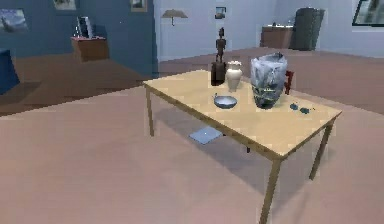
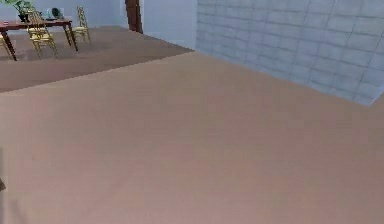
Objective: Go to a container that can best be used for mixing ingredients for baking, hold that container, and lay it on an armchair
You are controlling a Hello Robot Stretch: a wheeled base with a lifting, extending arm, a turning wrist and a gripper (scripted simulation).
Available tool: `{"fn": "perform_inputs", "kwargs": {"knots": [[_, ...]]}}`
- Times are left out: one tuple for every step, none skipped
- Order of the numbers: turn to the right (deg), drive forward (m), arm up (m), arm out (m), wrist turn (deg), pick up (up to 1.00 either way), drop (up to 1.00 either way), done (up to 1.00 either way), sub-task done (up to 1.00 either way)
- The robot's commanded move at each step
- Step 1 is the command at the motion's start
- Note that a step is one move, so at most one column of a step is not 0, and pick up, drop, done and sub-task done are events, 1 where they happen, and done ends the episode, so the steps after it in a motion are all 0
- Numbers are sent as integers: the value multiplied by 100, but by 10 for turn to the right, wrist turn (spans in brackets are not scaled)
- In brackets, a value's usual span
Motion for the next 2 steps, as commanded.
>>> {"fn": "perform_inputs", "kwargs": {"knots": [[0,50,0,0,0,0,0,0,0],[-450,0,0,0,0,0,0,0,0]]}}
